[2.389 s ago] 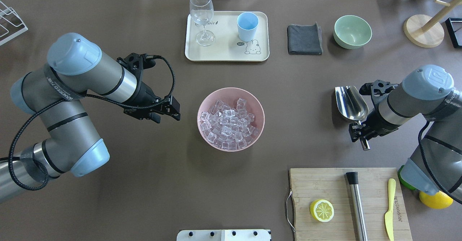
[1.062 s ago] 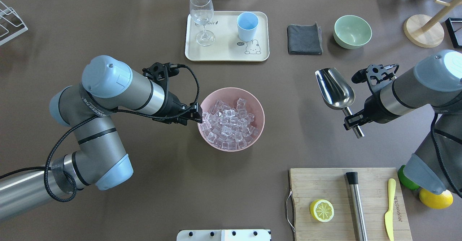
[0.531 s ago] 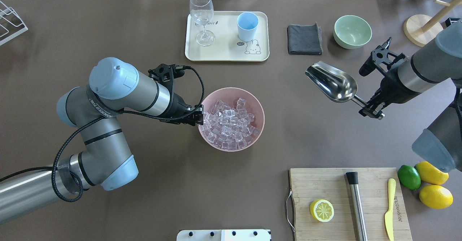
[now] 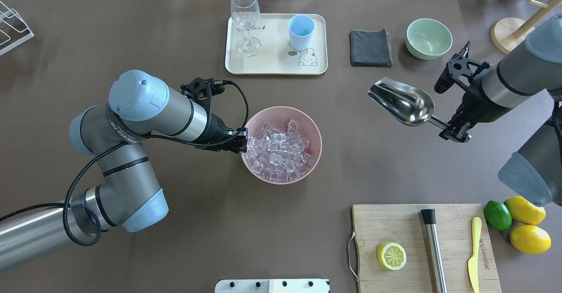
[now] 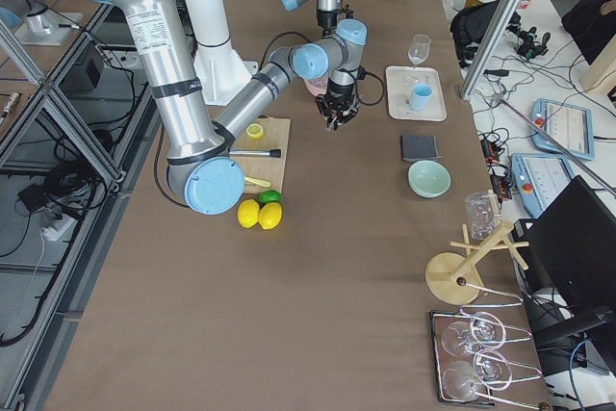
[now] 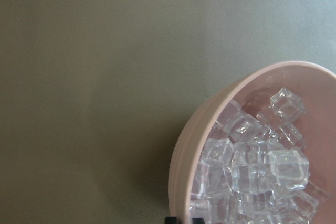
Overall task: Put ice in cup with scoop
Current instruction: 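Carry the scoop with the right gripper toward the pink bowl, then lower the scoop with the right gripper into the ice in the bowl, then drag the scoop through the ice cubes with the right gripper, then lift the ice-filled scoop out of the bowl with the right gripper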
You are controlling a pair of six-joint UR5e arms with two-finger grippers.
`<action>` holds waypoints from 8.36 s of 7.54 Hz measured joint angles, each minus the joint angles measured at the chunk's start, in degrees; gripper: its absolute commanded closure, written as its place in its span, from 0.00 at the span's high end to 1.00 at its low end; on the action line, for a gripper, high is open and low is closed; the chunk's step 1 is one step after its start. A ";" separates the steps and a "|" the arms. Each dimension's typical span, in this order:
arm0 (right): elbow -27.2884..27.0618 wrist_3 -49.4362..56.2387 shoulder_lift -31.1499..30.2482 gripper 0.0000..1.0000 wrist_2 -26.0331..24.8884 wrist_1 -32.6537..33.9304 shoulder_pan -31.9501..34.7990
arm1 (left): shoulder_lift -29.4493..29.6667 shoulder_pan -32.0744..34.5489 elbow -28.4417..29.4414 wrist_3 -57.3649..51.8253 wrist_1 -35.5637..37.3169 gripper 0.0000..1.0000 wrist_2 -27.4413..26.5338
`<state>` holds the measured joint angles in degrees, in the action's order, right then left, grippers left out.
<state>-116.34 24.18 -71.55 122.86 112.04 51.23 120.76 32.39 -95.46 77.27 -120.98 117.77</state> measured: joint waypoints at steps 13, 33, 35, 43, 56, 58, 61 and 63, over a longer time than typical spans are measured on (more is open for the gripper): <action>15.17 20.82 31.72 0.00 -14.19 42.94 -7.92 | -0.09 -0.14 -0.17 -0.01 0.35 0.08 0.09; 25.02 5.78 39.22 0.00 -19.35 43.62 -17.56 | -0.44 -0.14 -0.26 -0.08 -0.05 0.08 0.24; 26.86 5.64 39.35 0.00 -19.48 40.28 -17.69 | -0.44 -0.14 -0.26 -0.07 -0.09 0.08 0.26; 31.55 0.92 38.84 0.00 -18.76 27.38 -18.67 | -0.52 -0.14 -0.26 -0.19 -0.04 0.08 0.32; 24.81 -8.54 32.00 0.00 -16.15 15.13 -19.50 | -0.65 -0.14 -0.26 -0.32 -0.05 0.08 0.35; 20.72 -9.05 29.27 0.00 -14.94 14.90 -19.50 | -0.67 -0.14 -0.26 -0.40 -0.04 0.08 0.35; 18.74 -11.52 27.60 0.00 -11.80 10.91 -19.44 | -0.70 -0.14 -0.26 -0.45 0.00 0.08 0.35; 17.11 -14.66 26.19 0.00 -10.08 8.02 -19.42 | -0.70 -0.14 -0.26 -0.45 0.03 0.08 0.35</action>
<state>-99.24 9.52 -45.35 112.78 120.06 31.81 120.06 32.26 -95.71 76.82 -120.94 118.13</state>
